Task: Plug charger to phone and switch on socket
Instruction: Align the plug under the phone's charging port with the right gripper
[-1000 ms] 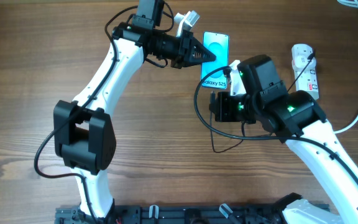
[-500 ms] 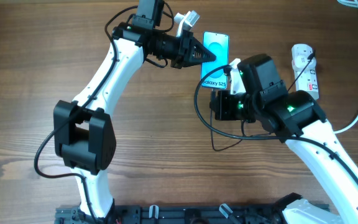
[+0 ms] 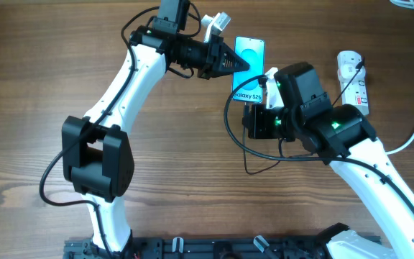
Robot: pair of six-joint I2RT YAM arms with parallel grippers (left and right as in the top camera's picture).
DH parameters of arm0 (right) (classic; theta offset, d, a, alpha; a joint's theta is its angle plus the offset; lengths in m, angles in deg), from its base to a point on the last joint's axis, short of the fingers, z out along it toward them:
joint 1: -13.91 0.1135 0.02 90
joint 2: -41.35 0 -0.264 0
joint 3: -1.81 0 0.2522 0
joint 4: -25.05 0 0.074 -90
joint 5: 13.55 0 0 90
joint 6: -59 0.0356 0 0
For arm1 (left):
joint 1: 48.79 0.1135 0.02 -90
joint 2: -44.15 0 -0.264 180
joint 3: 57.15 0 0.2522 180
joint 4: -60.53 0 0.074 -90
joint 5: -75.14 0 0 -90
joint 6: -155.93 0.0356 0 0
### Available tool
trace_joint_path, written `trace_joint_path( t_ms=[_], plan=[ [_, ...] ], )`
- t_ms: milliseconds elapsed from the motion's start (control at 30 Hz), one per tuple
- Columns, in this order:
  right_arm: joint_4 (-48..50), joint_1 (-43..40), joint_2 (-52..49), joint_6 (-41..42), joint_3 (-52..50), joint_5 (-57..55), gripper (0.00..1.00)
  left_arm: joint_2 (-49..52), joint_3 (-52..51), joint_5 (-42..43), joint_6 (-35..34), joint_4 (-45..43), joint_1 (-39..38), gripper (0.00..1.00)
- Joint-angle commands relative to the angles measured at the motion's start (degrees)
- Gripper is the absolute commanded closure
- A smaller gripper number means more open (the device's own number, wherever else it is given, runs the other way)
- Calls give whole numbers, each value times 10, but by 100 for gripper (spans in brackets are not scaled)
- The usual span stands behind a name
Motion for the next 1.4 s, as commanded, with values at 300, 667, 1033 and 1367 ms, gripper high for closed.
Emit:
trace_joint_path(
  t_ms=[300, 667, 1033, 1367],
  plan=[
    [-2, 4, -6, -9, 7, 5, 96, -24, 6, 22, 14, -2, -2, 96],
    [-3, 4, -6, -10, 7, 15, 96, -24, 6, 16, 29, -2, -12, 96],
    [-16, 4, -6, -8, 7, -9, 96, -24, 6, 16, 44, -2, -13, 96],
    [-14, 3, -6, -8, 7, -13, 96, -24, 6, 16, 44, -2, -13, 96]
  ],
)
